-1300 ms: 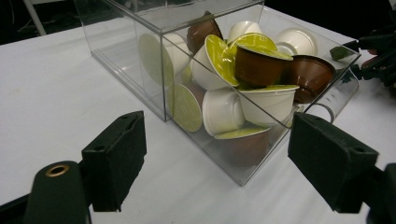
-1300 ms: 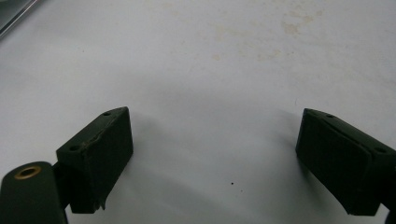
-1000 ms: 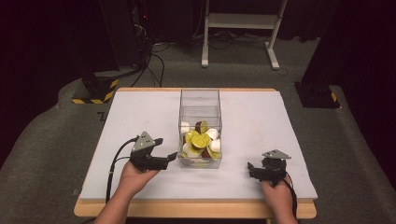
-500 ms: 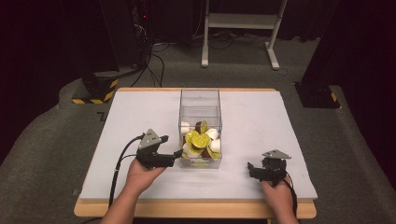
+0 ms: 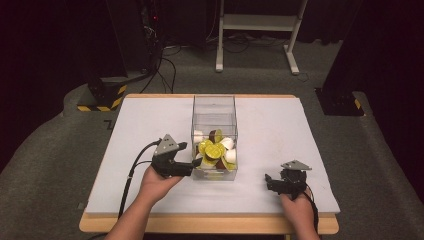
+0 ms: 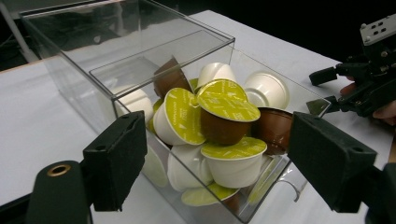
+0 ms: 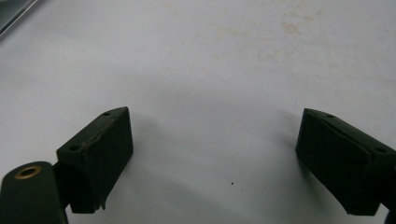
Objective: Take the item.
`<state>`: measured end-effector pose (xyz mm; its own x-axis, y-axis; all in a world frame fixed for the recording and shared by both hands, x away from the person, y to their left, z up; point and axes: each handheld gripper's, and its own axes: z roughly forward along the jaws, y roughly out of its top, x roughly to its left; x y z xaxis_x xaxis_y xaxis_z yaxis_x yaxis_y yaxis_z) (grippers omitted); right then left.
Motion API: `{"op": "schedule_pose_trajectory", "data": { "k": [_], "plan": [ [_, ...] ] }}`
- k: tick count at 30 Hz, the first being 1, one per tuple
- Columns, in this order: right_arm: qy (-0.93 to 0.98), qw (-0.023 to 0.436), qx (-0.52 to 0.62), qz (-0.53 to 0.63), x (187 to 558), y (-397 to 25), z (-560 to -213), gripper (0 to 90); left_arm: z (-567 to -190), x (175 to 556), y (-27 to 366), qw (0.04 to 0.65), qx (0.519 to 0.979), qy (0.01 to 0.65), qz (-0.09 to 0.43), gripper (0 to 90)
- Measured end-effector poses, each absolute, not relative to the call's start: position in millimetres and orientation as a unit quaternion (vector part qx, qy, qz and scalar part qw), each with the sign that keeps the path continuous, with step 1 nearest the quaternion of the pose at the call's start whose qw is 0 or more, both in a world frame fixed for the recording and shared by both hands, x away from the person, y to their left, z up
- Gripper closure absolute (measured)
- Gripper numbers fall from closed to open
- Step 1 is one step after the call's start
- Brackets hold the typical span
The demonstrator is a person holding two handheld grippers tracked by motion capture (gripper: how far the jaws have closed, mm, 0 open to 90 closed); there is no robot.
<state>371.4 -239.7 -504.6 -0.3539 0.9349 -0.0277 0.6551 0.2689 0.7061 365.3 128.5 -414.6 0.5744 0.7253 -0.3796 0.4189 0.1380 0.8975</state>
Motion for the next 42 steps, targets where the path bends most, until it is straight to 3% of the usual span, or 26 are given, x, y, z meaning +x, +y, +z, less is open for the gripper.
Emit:
{"op": "schedule_pose_trajectory", "data": {
  "k": [42],
  "plan": [
    [0.763,0.228,0.521,0.307,371.2,-239.5,-504.6,11.1,-427.9,394.0,81.9,0.582,0.674,0.444,0.096,22.8]
  ]
}}
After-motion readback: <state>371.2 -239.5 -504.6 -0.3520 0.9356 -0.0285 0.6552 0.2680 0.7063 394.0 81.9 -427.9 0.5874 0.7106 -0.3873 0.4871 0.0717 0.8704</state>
